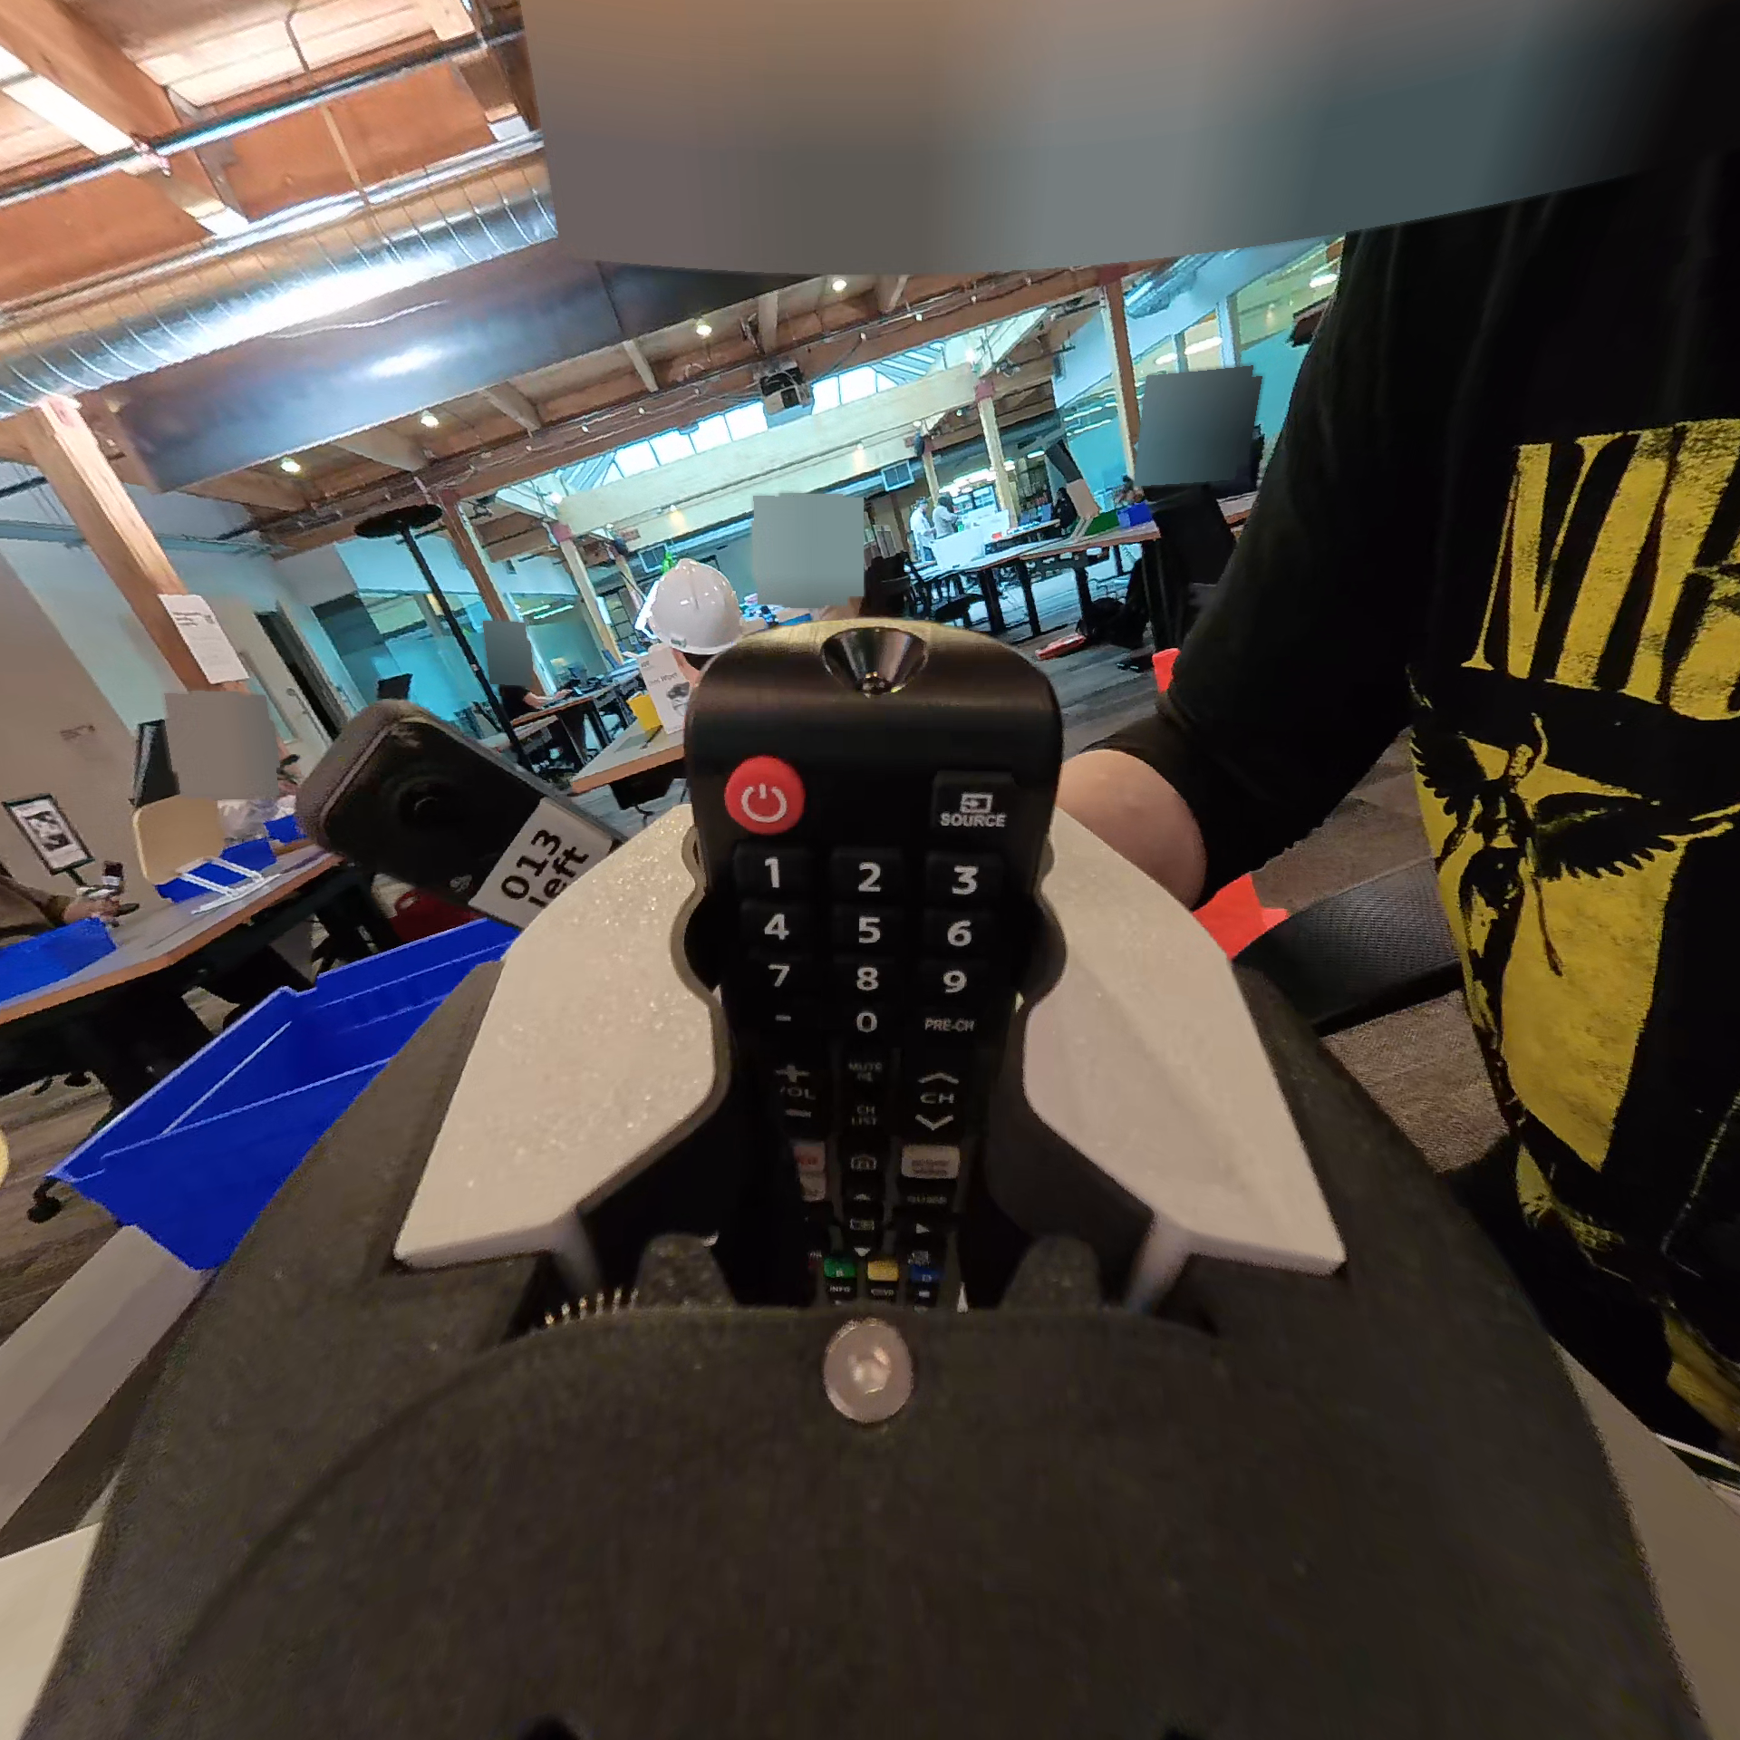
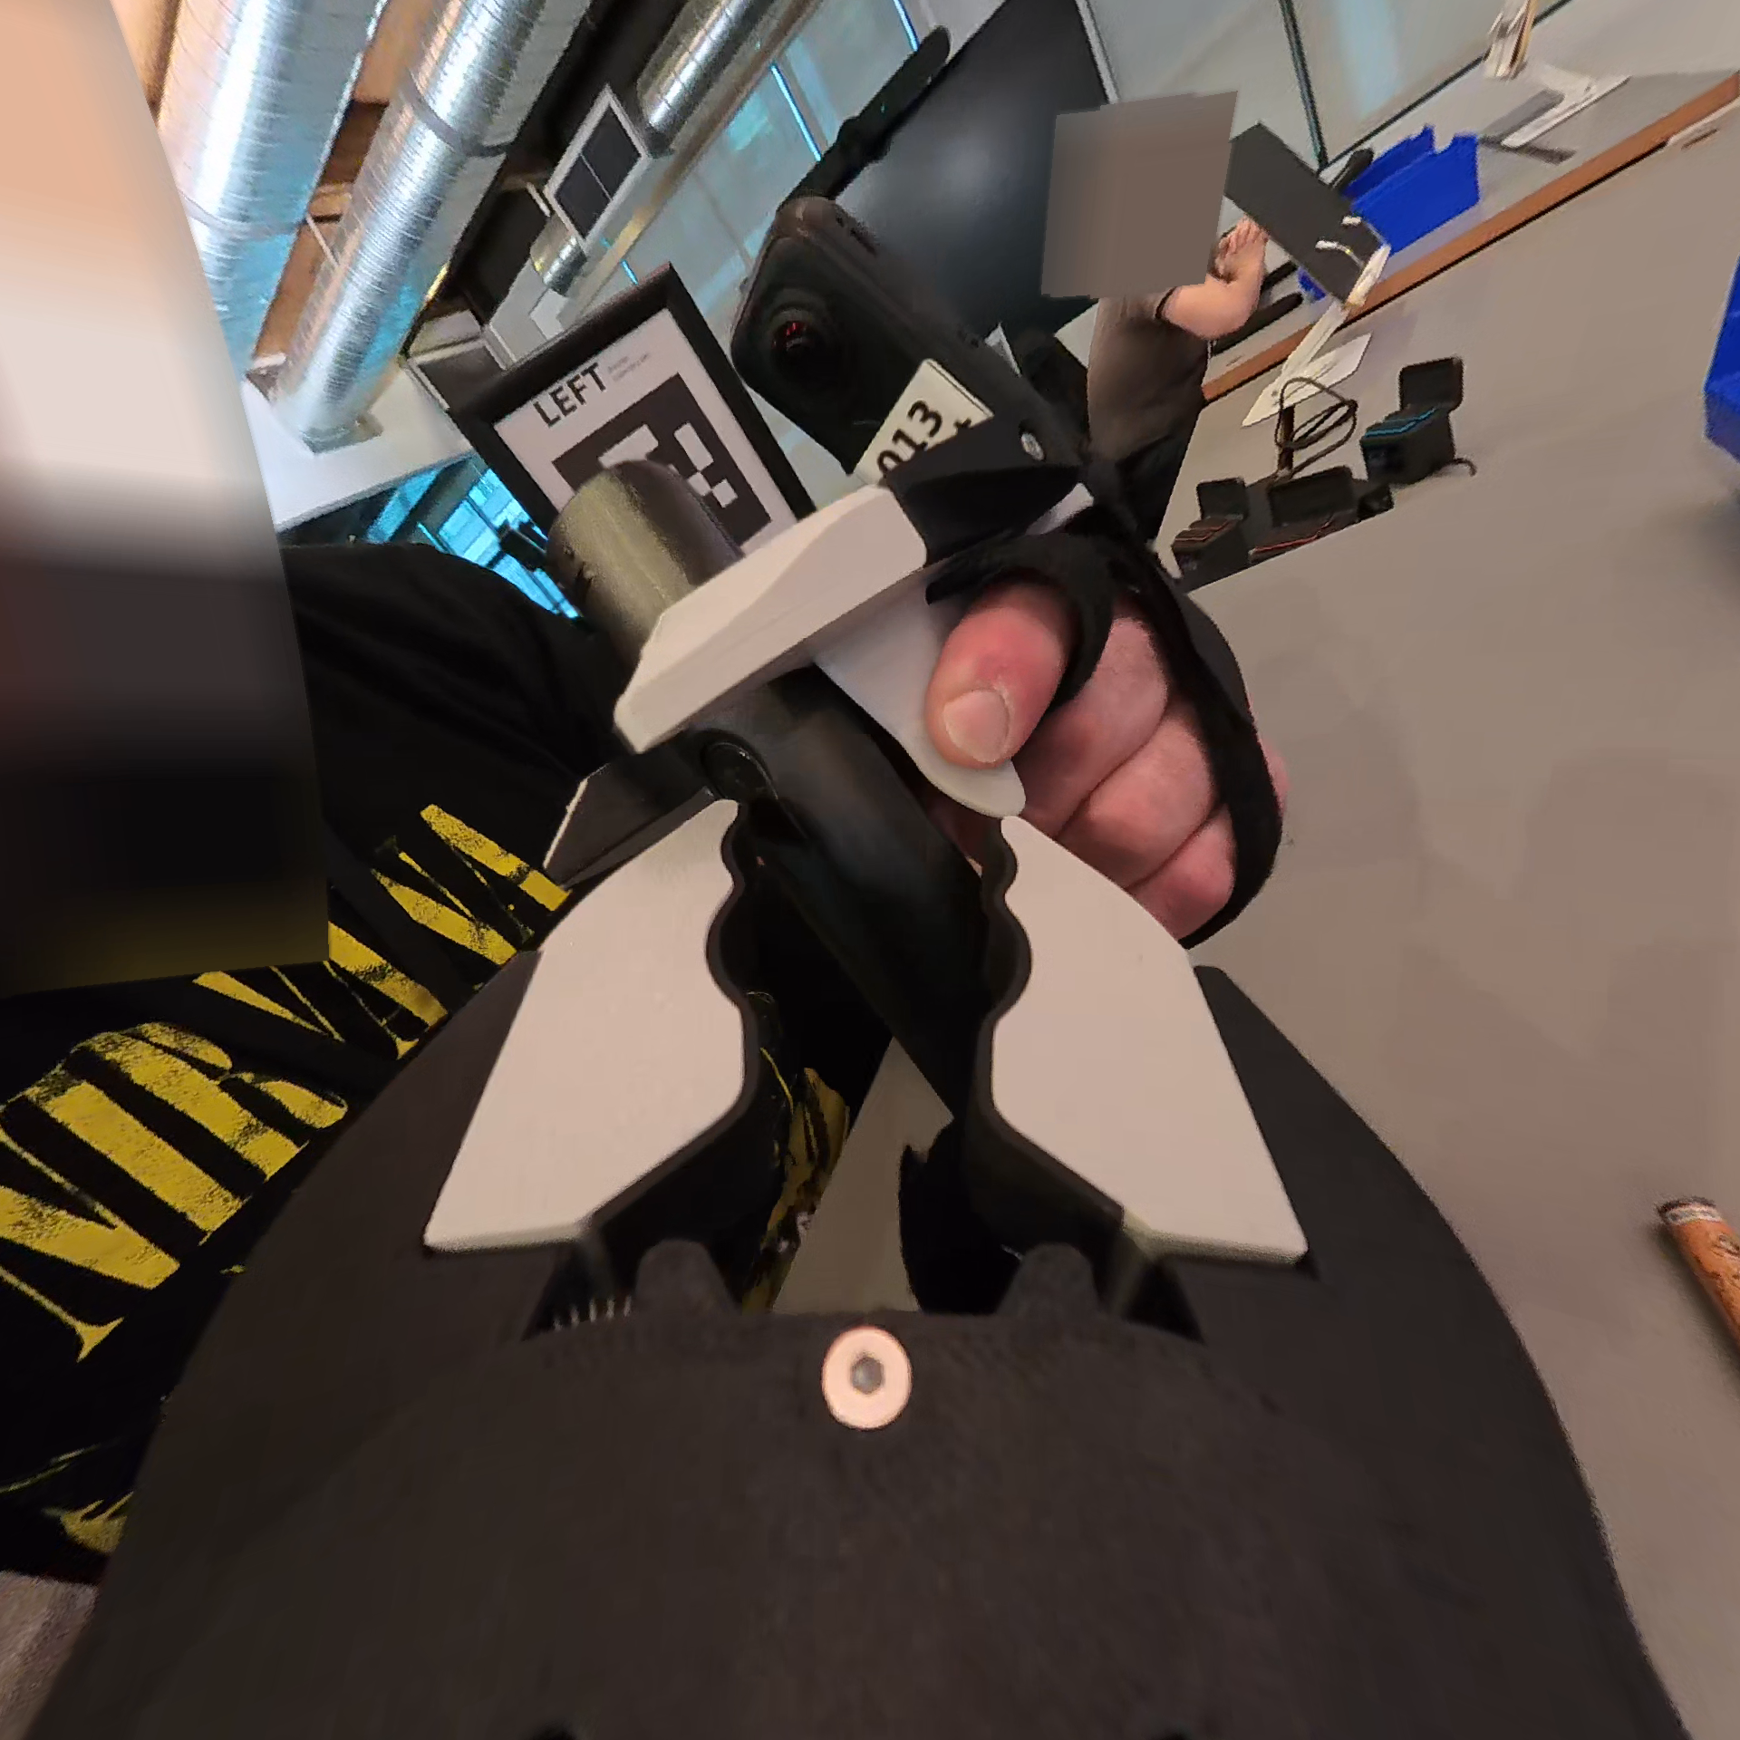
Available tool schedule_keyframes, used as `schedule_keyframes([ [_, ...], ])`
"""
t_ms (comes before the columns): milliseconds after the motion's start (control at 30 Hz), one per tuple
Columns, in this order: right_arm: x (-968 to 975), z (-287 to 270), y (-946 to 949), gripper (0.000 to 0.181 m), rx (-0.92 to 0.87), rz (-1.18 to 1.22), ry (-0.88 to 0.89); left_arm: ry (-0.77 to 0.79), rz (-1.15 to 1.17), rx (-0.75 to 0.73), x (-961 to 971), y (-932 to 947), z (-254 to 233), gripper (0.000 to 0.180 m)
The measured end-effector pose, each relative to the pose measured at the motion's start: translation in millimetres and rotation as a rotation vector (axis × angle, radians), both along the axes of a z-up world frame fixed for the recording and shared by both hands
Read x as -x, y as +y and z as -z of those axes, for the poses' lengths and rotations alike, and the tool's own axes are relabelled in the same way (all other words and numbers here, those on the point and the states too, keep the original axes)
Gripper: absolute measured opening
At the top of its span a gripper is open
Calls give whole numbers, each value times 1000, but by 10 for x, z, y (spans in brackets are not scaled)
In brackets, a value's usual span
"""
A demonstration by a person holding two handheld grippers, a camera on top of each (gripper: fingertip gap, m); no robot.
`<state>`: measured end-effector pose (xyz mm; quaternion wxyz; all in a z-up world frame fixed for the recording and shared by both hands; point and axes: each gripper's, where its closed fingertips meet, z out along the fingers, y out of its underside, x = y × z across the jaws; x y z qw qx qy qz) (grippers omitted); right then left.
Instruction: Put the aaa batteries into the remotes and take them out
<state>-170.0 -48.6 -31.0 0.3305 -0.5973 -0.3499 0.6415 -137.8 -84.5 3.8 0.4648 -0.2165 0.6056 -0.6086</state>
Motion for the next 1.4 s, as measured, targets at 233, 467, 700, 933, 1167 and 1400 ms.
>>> schedule_keyframes([
  [233,-14,33,-4,44,-26,-10,-43,30,-1,-4,-11,10,51,61],
  [467,-51,59,-33,39,-83,-53,-152,48,14,1,-28,-2,88,60],
  [700,0,-37,38,43,-9,-4,-35,10,-49,-35,1,58,20,61],
  [933,10,-59,77,44,9,88,26,7,-82,-47,4,90,20,60],
  [1167,-35,-4,99,35,-96,115,-68,43,-64,-1,-19,107,47,60],
  [1400,-45,-40,163,35,-145,124,-141,9,-76,26,0,185,5,61],
])
